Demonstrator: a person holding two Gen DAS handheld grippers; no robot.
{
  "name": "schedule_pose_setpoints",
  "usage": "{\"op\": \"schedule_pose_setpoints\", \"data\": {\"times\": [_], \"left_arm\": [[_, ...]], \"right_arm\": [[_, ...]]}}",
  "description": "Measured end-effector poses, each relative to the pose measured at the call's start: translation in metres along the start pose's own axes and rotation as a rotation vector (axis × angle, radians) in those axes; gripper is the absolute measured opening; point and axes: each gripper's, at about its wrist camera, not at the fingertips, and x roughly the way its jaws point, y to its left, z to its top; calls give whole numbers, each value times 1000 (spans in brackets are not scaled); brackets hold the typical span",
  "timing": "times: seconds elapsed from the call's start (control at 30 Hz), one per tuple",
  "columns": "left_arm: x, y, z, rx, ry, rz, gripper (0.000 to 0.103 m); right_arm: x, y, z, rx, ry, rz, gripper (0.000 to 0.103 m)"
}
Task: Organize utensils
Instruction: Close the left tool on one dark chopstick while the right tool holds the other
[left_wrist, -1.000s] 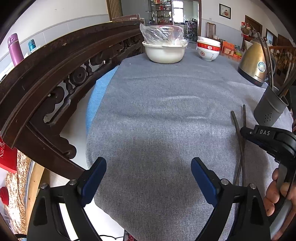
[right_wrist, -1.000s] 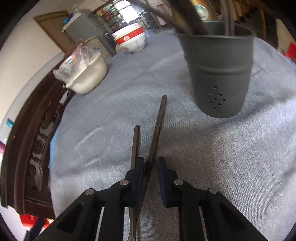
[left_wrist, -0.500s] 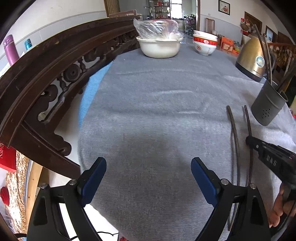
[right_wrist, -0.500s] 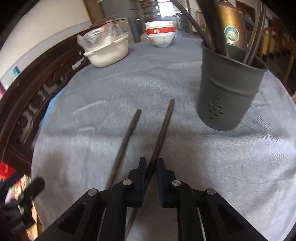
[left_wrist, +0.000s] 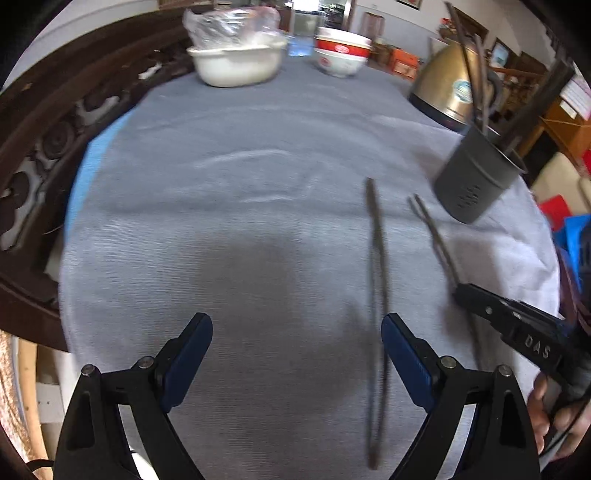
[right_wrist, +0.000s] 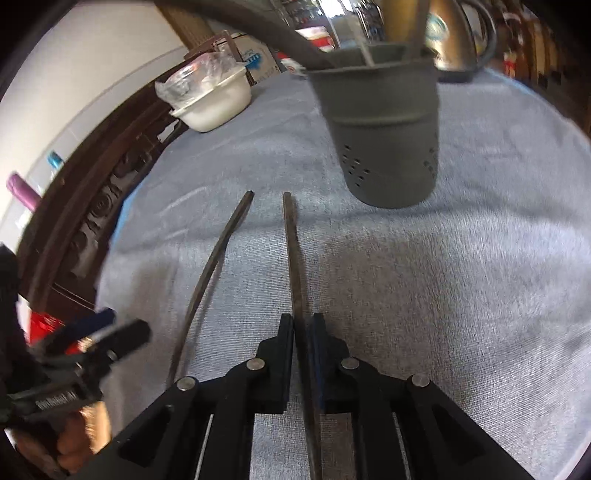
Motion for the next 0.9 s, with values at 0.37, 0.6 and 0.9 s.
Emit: {"op": "schedule_pose_setpoints", "data": {"times": [0.37, 0.6, 0.9], "left_arm": [[20, -16, 2, 45, 69, -114, 64], [22, -7, 8, 20, 65, -170, 27], [18, 4, 6, 0, 100, -237, 17]], "right_arm": [[4, 3, 28, 42, -107, 35, 48], [28, 15, 36, 4, -88, -63, 10], [14, -10, 29, 43, -58, -45, 9]]}}
